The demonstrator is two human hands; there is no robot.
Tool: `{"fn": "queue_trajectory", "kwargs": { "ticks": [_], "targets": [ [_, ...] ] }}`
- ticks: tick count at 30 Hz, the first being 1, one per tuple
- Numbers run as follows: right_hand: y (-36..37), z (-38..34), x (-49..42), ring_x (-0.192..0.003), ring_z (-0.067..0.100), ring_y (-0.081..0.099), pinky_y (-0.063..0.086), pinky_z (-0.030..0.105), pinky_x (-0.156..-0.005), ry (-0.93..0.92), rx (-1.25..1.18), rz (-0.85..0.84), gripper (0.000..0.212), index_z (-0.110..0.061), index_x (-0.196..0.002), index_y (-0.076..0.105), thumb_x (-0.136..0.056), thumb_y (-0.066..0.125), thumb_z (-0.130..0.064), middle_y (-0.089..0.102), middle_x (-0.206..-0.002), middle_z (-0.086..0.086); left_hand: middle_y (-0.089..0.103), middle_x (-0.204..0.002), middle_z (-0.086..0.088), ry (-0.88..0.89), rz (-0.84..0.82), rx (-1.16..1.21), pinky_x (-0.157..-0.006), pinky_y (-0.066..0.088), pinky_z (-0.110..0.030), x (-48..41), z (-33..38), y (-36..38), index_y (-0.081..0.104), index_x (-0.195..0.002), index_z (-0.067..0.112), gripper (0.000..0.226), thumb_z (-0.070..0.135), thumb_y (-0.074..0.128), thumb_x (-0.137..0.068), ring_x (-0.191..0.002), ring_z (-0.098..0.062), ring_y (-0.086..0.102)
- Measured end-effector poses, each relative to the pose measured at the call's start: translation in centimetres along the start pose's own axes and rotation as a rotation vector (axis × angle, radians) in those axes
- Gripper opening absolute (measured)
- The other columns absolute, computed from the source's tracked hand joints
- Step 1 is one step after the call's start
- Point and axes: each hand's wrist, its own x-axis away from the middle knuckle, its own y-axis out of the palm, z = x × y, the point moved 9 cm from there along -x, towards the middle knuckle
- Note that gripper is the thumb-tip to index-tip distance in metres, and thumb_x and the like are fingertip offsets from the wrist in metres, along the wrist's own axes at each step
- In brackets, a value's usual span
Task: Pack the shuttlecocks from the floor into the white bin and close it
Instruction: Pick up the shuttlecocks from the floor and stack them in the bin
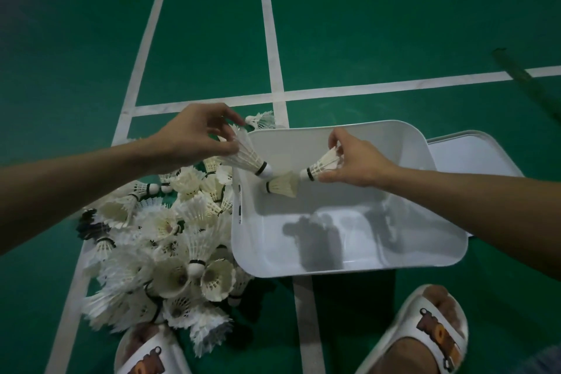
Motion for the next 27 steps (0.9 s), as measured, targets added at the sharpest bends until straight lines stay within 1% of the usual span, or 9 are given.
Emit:
{"fn": "queue_trajectory", "kwargs": {
  "ticks": [4,8,11,13,15,17,20,24,27],
  "targets": [
    [1.5,2.5,-1.0,-0.075,0.023,0.055,0.04,0.028,-0.052,0.111,0.017,-0.015,0.053,-0.016,-0.1,0.045,-0.067,0.085,-0.029,0.061,-0.093,0.008,0.068,-0.086,-0.004,-0.017,-0.011,-0.046,-0.074,0.06,-0.042,0.0,-1.1,0.3,0.065,-0.108,0.017,0.034,0.002,0.072,-0.079,-0.088,-0.016,0.068],
    [3.2,3.7,-2.0,-0.088,0.026,0.055,0.046,0.031,-0.069,0.212,0.05,-0.013,0.056,-0.009,-0.111,0.05,-0.069,0.084,-0.024,0.057,-0.1,0.009,0.069,-0.083,0.001,-0.006,-0.008,-0.062,-0.076,0.057,-0.053,0.0,-1.4,0.8,0.065,-0.109,0.02,0.034,0.004,0.073,-0.08,-0.087,-0.022,0.069],
    [5.2,4.6,-2.6,-0.098,0.029,0.057,0.046,0.03,-0.076,0.255,0.012,0.016,0.055,-0.008,-0.109,0.054,-0.067,0.086,-0.025,0.061,-0.104,0.012,0.069,-0.087,-0.001,-0.001,0.002,-0.049,-0.074,0.055,-0.058,0.0,-1.6,0.6,0.066,-0.108,0.02,0.034,0.005,0.074,-0.078,-0.087,-0.027,0.068],
    [6.3,4.8,-3.0,-0.099,0.028,0.058,0.044,0.028,-0.075,0.264,-0.039,0.042,0.056,-0.01,-0.108,0.057,-0.064,0.088,-0.027,0.062,-0.105,0.011,0.068,-0.089,-0.004,-0.004,0.012,-0.031,-0.076,0.057,-0.051,0.2,-2.0,0.4,0.066,-0.107,0.019,0.033,0.005,0.073,-0.079,-0.088,-0.024,0.068],
    [6.9,4.6,-3.4,-0.099,0.026,0.058,0.048,0.031,-0.079,0.262,-0.079,0.056,0.058,-0.01,-0.11,0.058,-0.065,0.089,-0.029,0.062,-0.105,0.009,0.068,-0.089,-0.005,-0.005,0.024,-0.012,-0.075,0.06,-0.035,0.3,-2.3,0.2,0.065,-0.105,0.021,0.032,0.004,0.073,-0.079,-0.087,-0.016,0.068],
    [7.3,4.2,-3.6,-0.096,0.025,0.058,0.049,0.034,-0.081,0.25,-0.124,0.064,0.059,-0.009,-0.109,0.057,-0.065,0.089,-0.03,0.061,-0.103,0.007,0.068,-0.089,-0.005,0.0,0.025,-0.008,-0.074,0.059,-0.026,0.5,-2.2,0.3,0.065,-0.105,0.021,0.032,0.006,0.073,-0.078,-0.086,-0.008,0.067],
    [7.9,4.1,-3.7,-0.086,0.023,0.058,0.048,0.031,-0.073,0.239,-0.196,0.097,0.058,-0.009,-0.107,0.055,-0.064,0.09,-0.028,0.061,-0.098,0.007,0.067,-0.089,-0.002,0.0,0.009,-0.017,-0.078,0.057,-0.028,0.5,-2.0,0.7,0.065,-0.108,0.019,0.033,0.006,0.073,-0.078,-0.087,-0.006,0.066],
    [9.6,4.6,-3.5,-0.095,0.024,0.06,0.052,0.033,-0.083,0.217,-0.209,0.023,0.067,-0.018,-0.115,0.055,-0.059,0.092,-0.022,0.057,-0.12,0.007,0.067,-0.09,0.0,-0.008,-0.012,-0.018,-0.082,0.057,-0.032,0.4,-2.0,1.1,0.065,-0.107,0.02,0.034,0.006,0.074,-0.077,-0.087,-0.006,0.066],
    [9.4,5.1,-3.1,-0.093,0.023,0.059,0.05,0.031,-0.082,0.196,-0.112,0.042,0.068,-0.023,-0.122,0.051,-0.064,0.087,-0.018,0.05,-0.121,0.011,0.067,-0.089,0.001,-0.008,-0.015,-0.023,-0.08,0.057,-0.031,0.5,-2.0,1.1,0.065,-0.106,0.021,0.033,0.007,0.074,-0.077,-0.085,-0.003,0.066]
  ]
}}
